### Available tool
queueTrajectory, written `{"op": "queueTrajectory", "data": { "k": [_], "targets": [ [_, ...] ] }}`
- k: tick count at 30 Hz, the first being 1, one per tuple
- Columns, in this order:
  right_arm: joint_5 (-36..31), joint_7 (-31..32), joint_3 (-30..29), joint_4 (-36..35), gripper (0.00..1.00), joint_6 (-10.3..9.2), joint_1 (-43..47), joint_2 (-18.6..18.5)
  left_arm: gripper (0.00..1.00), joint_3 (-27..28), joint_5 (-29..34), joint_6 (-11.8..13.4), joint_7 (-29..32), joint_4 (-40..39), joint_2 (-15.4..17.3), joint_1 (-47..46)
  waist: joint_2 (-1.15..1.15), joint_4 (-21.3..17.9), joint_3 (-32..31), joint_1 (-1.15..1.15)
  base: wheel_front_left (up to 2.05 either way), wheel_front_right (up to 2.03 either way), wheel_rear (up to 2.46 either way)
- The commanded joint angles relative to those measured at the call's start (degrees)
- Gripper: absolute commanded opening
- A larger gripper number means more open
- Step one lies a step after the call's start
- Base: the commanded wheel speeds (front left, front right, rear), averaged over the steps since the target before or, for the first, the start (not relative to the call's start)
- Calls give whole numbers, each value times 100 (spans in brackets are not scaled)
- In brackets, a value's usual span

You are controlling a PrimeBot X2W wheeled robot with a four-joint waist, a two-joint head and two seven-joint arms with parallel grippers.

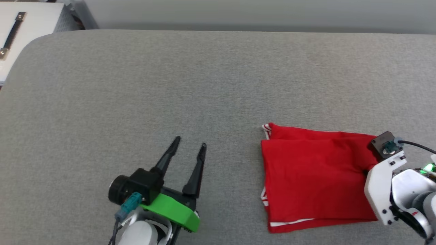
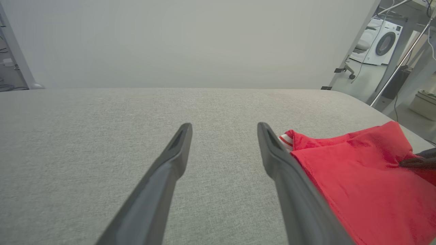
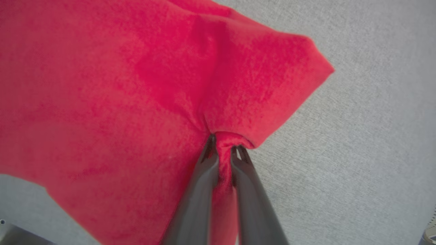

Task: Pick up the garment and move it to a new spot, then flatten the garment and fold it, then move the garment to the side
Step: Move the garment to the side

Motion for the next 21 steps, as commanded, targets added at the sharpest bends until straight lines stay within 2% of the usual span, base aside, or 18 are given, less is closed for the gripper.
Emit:
{"op": "queueTrajectory", "data": {
  "k": [1, 9, 13, 17, 21],
  "targets": [
    [-26, -62, 62, -66, 0, -9, -145, -290, 100, -149, 70, -15, -34, 3, 4, -159, 0, -428, 127, 0, 0, 0, 0],
    [19, -539, 155, 76, 0, -9, -421, -1655, 100, -460, 146, -15, -34, -87, 72, -552, 0, -1189, 725, 0, 0, 0, 0],
    [-39, -1049, -7, 459, 0, -9, -643, -2136, 100, -578, 237, -15, -34, -276, 205, -866, 0, -1492, 1245, 0, 0, 0, 0],
    [-170, -1649, -309, 1073, 0, -9, -869, -2334, 100, -847, 413, -15, -34, -509, 366, -1249, 0, -1656, 1719, 0, 0, 0, 0],
    [-401, -2206, -637, 1779, 0, -9, -1136, -2365, 100, -1175, 608, -15, -34, -907, 434, -1583, 0, -1706, 2113, 0, 0, 0, 0]
  ]
}}
